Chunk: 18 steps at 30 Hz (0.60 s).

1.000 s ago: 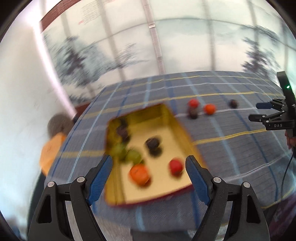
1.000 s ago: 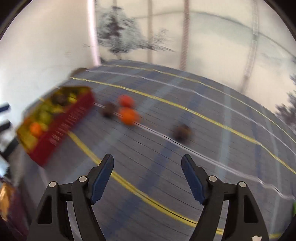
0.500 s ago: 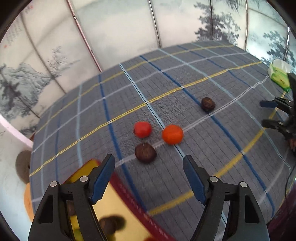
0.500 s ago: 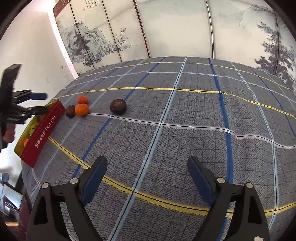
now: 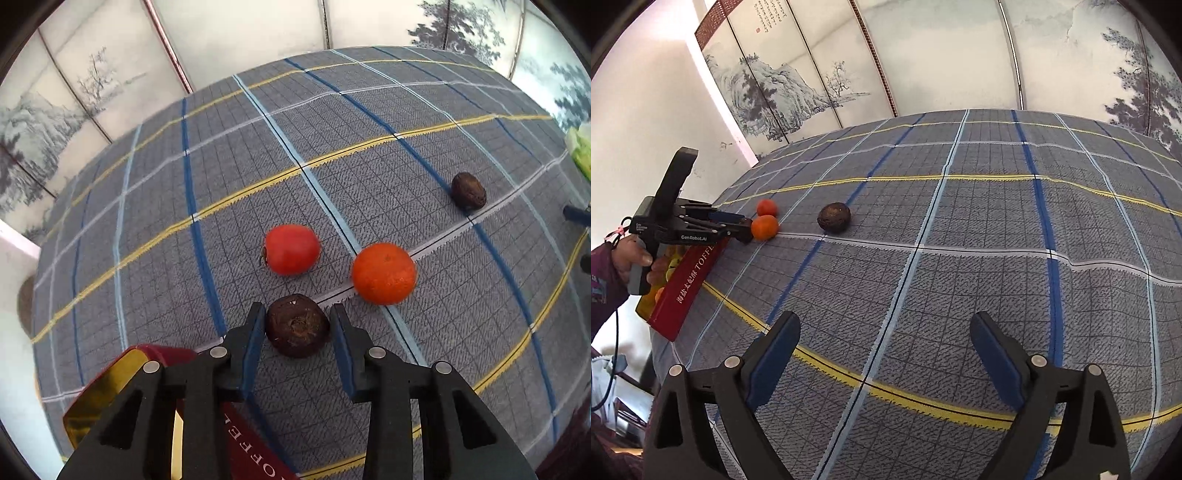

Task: Organize fruits
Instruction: 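Grasp a dark brown fruit with the left gripper while the right gripper grasps an orange mandarin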

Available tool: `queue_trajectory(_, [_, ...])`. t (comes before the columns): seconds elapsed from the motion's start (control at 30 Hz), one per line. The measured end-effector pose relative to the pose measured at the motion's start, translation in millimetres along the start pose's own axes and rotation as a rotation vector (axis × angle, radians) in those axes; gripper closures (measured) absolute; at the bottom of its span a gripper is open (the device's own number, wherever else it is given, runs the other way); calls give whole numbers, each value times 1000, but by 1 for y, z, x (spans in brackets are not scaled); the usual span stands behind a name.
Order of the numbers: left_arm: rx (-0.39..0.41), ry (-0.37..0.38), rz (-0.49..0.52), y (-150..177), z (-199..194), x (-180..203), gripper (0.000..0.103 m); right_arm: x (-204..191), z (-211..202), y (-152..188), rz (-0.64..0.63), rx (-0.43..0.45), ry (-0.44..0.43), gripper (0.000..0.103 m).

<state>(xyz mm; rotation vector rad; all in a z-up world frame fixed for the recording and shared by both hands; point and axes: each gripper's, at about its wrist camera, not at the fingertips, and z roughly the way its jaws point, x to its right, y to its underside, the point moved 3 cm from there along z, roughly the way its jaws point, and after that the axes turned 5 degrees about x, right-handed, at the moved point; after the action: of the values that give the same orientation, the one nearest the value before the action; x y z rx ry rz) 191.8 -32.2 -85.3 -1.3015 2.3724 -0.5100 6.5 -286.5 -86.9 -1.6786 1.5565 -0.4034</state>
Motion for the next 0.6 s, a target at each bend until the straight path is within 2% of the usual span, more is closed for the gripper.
queue_trajectory(0.07, [8, -13, -22, 5, -6, 5, 67, 1, 1, 0, 2, -2, 4, 10])
queue_trajectory(0.17, [56, -20, -114, 17, -30, 13, 67, 1, 0, 0, 4, 0, 8, 10])
queue_trajectory(0.33, [113, 53, -351, 54, -79, 22, 67, -8, 1, -1, -32, 7, 29, 10])
queue_trajectory(0.43, [150, 99, -420, 73, -108, 26, 67, -45, 6, -9, -117, -2, -61, 13])
queue_trajectory(0.53, [183, 73, -419, 82, -132, 32, 67, -95, 22, -28, -199, -6, -178, 13])
queue_trajectory(0.6, [200, 64, -430, 88, -146, 32, 67, -116, 41, -40, -238, -13, -205, 13])
